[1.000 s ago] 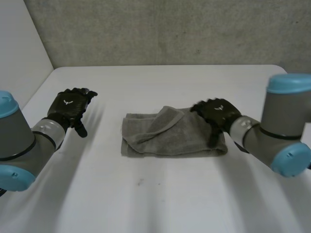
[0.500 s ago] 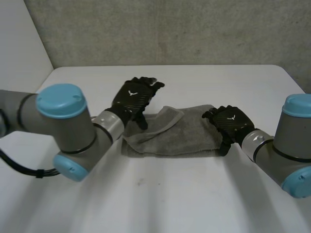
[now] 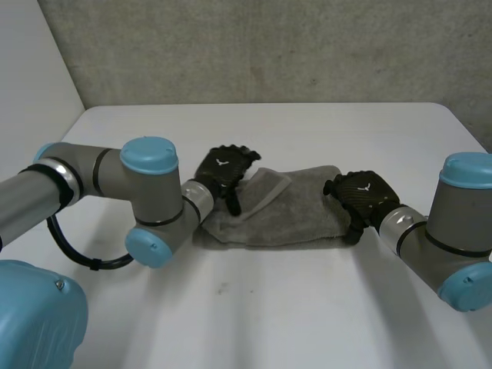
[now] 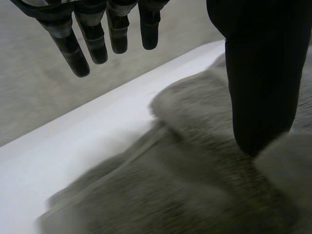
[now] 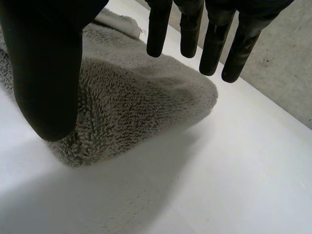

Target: Fold the towel.

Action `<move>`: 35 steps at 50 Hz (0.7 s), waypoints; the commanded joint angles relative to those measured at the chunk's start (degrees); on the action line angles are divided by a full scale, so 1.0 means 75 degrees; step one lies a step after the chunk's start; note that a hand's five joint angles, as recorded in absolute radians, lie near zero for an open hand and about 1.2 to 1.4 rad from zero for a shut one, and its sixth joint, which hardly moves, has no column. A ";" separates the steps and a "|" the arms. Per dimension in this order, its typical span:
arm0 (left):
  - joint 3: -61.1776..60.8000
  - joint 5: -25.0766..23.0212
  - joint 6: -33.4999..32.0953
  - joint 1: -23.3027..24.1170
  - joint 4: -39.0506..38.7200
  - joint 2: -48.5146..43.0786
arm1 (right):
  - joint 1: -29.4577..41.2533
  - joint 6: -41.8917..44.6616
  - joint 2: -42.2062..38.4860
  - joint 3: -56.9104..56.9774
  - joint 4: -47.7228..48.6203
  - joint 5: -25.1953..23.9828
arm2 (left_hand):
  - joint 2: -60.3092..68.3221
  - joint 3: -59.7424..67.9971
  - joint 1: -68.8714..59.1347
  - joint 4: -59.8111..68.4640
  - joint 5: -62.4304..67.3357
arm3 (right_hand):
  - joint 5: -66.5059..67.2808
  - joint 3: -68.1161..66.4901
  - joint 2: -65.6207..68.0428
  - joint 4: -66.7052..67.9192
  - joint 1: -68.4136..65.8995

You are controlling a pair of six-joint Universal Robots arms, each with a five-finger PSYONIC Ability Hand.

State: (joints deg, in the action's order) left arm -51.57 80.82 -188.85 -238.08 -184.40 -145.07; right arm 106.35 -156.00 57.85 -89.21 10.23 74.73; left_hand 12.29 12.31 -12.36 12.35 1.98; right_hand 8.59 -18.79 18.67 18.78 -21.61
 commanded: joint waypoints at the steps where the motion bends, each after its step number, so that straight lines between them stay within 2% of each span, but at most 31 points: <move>1: 0.0056 0.1798 -0.0038 -0.0167 -0.0023 0.0018 | 0.0000 0.0011 -0.0085 0.0024 -0.0004 -0.0003 | 0.0217 0.0215 -0.0207 0.0209 0.0258 | 0.0526 -0.0499 0.0515 0.0500 -0.0123; 3: -0.0095 0.2055 -0.0166 -0.0178 0.0024 0.0088 | 0.0000 -0.0001 -0.0108 0.0048 -0.0004 -0.0003 | 0.0172 0.0170 -0.0162 0.0165 0.0214 | 0.0526 -0.0499 0.0515 0.0500 -0.0123; 9: -0.0448 0.1997 -0.0261 -0.0202 0.0083 0.0440 | 0.0011 0.0011 -0.0108 0.0083 -0.0004 -0.0003 | 0.0060 0.0058 -0.0050 0.0052 0.0101 | 0.0571 -0.0544 0.0560 0.0545 -0.0168; 12: -0.0705 0.1716 -0.0237 -0.0120 0.0083 0.0780 | 0.0011 -0.0001 -0.0108 0.0083 -0.0004 -0.0003 | -0.0030 -0.0032 0.0040 -0.0038 0.0012 | 0.0593 -0.0567 0.0582 0.0567 -0.0191; 14: -0.0904 0.1261 -0.0168 0.0043 0.0036 0.1083 | 0.0011 -0.0001 -0.0108 0.0071 -0.0004 -0.0003 | -0.0030 -0.0032 0.0040 -0.0038 0.0012 | 0.0593 -0.0567 0.0582 0.0567 -0.0191; 21: -0.0952 0.0557 0.0242 0.0559 0.0024 0.1260 | 0.0011 -0.0001 -0.0120 0.0071 -0.0004 -0.0003 | -0.0030 -0.0032 0.0040 -0.0038 0.0012 | 0.0593 -0.0567 0.0582 0.0567 -0.0191; 25: -0.0917 0.0357 0.0372 0.0653 0.0024 0.1062 | 0.0011 0.0011 -0.0120 0.0083 -0.0004 -0.0003 | 0.0037 0.0035 -0.0027 0.0030 0.0079 | 0.0593 -0.0567 0.0582 0.0567 -0.0191; 35: -0.0378 0.0414 0.0220 0.0665 0.0048 -0.0004 | 0.0011 0.0011 -0.0202 0.0095 0.0007 -0.0026 | 0.0082 0.0080 -0.0072 0.0075 0.0124 | 0.0749 -0.0722 0.0738 0.0723 -0.0346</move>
State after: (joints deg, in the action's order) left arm -56.91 83.26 -186.30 -232.91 -184.14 -141.00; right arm 106.44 -155.91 56.62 -88.57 10.22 74.65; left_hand 11.25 11.21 -11.24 11.25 1.98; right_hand 9.95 -20.09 20.00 20.05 -23.12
